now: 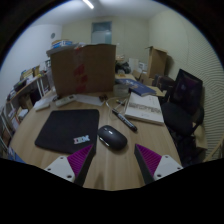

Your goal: Arrange mouse

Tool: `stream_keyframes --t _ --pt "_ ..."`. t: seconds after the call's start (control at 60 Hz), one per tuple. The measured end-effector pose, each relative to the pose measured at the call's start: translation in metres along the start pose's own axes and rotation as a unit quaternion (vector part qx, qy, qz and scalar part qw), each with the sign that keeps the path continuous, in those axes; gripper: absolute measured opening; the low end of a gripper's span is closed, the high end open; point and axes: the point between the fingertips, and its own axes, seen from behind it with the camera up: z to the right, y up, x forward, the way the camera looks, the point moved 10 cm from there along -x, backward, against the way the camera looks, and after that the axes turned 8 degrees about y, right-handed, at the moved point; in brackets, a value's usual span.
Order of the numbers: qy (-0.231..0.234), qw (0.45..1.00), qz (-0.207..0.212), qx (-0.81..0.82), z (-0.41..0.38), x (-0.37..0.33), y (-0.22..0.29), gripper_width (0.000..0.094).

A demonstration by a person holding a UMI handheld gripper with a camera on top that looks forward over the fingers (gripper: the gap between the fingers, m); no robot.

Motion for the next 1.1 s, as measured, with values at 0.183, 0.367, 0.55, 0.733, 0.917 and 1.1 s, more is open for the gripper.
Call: stream_keyframes --t 0.183,0.367,0.55,0.733,0.917,1.1 --pt "0.027 0.999 -0.03 -0.028 0.032 0.045 -0.015 0.0834" --pt "0.058 0.998 -0.018 -0.026 0.033 0.07 -0.004 0.0821" --pt "0.051 0.998 -0.002 -0.024 0.031 0.093 0.01 0.0793" --pt "0.011 1.0 -0.003 0.01 0.027 0.104 0.019 0.0502" --pt "-0.004 0.998 -0.031 0.055 0.021 0.1 0.029 0.0371" --pt "0.023 0.998 0.056 0.014 -0.041 0.063 0.105 0.033"
